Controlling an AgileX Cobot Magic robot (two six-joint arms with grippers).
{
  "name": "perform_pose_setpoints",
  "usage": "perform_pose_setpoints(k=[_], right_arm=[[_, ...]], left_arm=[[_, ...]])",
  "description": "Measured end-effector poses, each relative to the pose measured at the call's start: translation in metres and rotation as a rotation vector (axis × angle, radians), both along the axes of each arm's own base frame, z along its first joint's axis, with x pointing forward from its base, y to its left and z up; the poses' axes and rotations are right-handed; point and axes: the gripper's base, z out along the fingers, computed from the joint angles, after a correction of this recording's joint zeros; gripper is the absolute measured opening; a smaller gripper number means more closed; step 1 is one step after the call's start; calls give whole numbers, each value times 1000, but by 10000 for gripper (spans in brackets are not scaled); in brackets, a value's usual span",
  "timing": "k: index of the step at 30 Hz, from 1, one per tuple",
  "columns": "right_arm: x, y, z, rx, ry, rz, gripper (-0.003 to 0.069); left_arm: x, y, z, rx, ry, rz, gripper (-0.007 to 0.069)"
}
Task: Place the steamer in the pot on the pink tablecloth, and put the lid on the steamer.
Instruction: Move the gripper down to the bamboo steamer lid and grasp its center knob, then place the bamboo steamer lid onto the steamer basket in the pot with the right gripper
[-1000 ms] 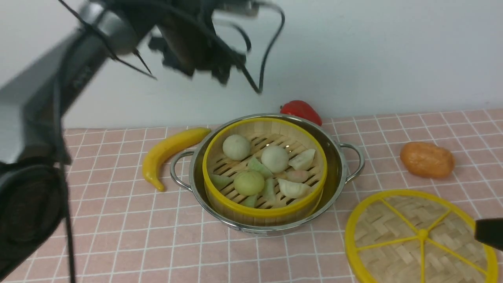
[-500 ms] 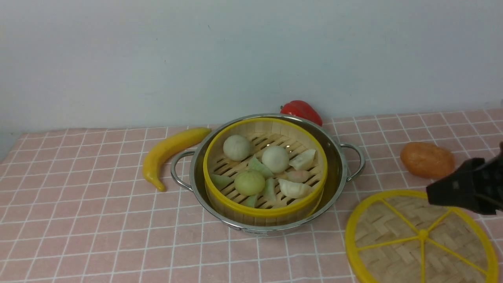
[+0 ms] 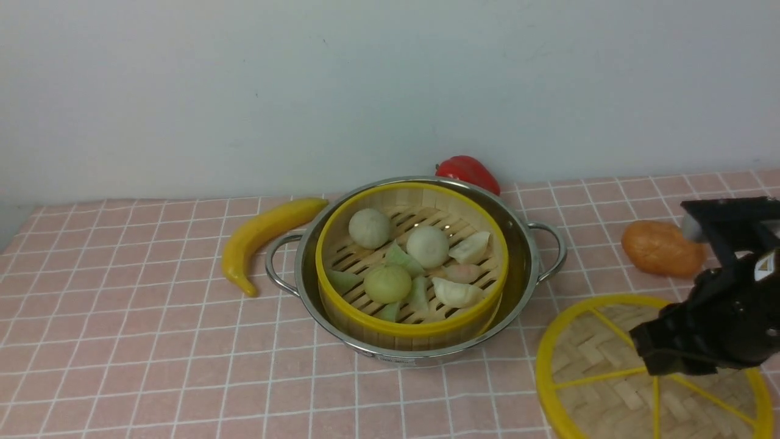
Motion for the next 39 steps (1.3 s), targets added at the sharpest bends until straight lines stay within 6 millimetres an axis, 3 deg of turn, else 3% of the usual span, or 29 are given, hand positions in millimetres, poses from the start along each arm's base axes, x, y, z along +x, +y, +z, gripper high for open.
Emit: perform_pose_setpoints(k=[1, 6, 9, 12, 25, 29, 34, 39], right_arm=[[3, -3, -3, -41, 3, -38, 192], [11, -8, -12, -107, 5, -82, 192], [17, -7, -22, -120, 14, -85, 197], [23, -6, -29, -121, 10, -86, 200], [38, -1, -58, -126, 20, -85, 212], [41, -1, -61, -129, 31, -89, 146], [39, -4, -46, -192, 125, -64, 146], [43, -7, -1, -246, 141, -54, 146]], left_arm=[[-12, 3, -29, -29, 2, -10, -23], [-36, 4, -78, -132, -8, -56, -23], [-45, 3, -102, -188, -3, -84, -23], [-47, 1, -113, -220, 5, -100, -23], [-47, -1, -111, -261, -33, -112, -22], [-47, -1, -111, -261, -33, -112, -22], [-47, -1, -111, -261, -33, -112, -22], [-47, -1, -111, -252, -35, -115, -20]])
